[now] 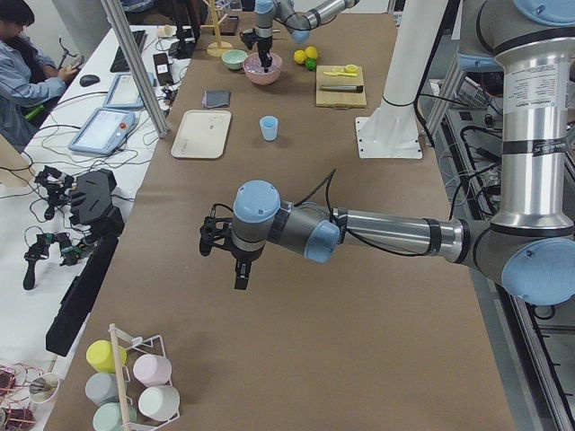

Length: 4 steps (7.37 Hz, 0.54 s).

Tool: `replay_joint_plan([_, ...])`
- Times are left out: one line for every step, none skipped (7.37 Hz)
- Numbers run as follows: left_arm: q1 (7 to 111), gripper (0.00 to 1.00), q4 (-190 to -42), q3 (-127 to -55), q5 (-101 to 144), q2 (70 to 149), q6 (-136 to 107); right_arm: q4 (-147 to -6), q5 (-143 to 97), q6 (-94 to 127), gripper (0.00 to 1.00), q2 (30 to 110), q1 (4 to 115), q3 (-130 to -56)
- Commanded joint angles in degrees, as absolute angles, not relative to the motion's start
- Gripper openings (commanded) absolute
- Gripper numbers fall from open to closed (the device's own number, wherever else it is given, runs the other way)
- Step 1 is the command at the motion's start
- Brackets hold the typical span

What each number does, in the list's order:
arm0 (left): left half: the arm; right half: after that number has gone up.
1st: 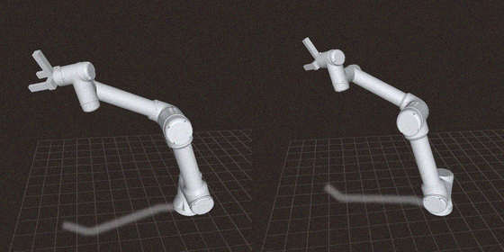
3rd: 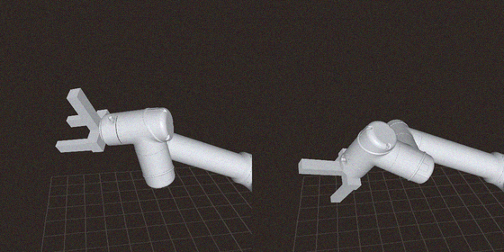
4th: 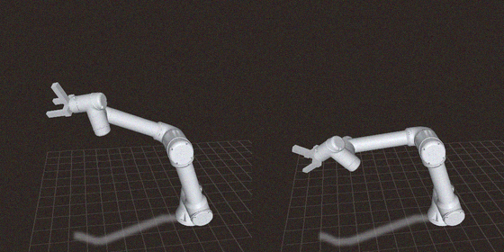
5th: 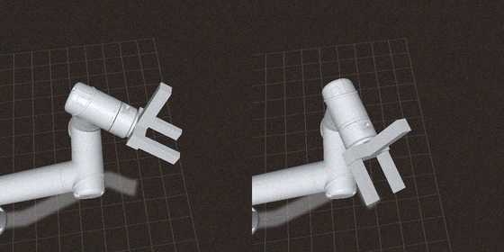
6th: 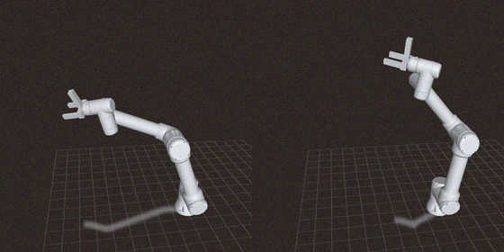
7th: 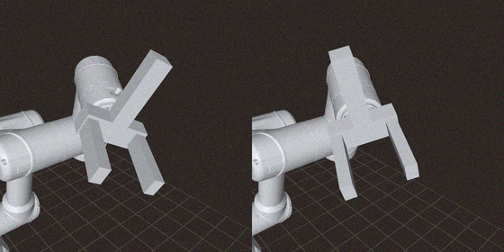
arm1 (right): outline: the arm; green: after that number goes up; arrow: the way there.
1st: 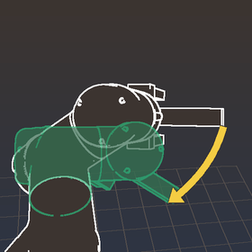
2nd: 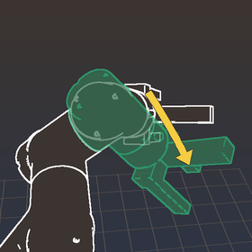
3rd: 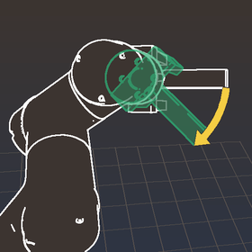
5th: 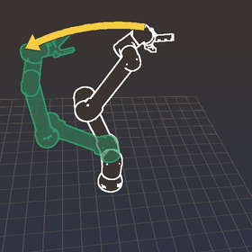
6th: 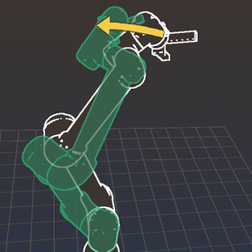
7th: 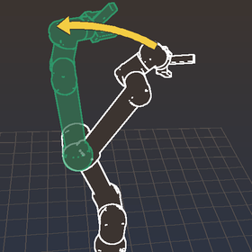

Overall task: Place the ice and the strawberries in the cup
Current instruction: 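Lower the right gripper into the ice and grasp another cube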

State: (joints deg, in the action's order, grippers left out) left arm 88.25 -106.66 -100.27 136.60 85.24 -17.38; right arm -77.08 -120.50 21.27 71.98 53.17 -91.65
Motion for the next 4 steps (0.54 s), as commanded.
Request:
replay_joint_plan([88.3,0.98,-106.7,-100.3,136.6,85.2,-17.4,-77.2,-120.4,21.3,0.29,72.1,53.2,-91.6])
replay_joint_plan([88.2,0.98,-106.7,-100.4,136.6,85.3,-17.4,-77.2,-120.4,21.3,0.24,72.1,53.2,-91.7])
replay_joint_plan([88.2,0.98,-106.7,-100.4,136.7,85.2,-17.4,-77.1,-120.4,21.4,0.14,72.1,53.2,-91.8])
replay_joint_plan([88.2,0.98,-106.8,-100.5,136.7,85.3,-17.6,-77.2,-120.4,21.4,0.0,71.9,53.2,-92.5])
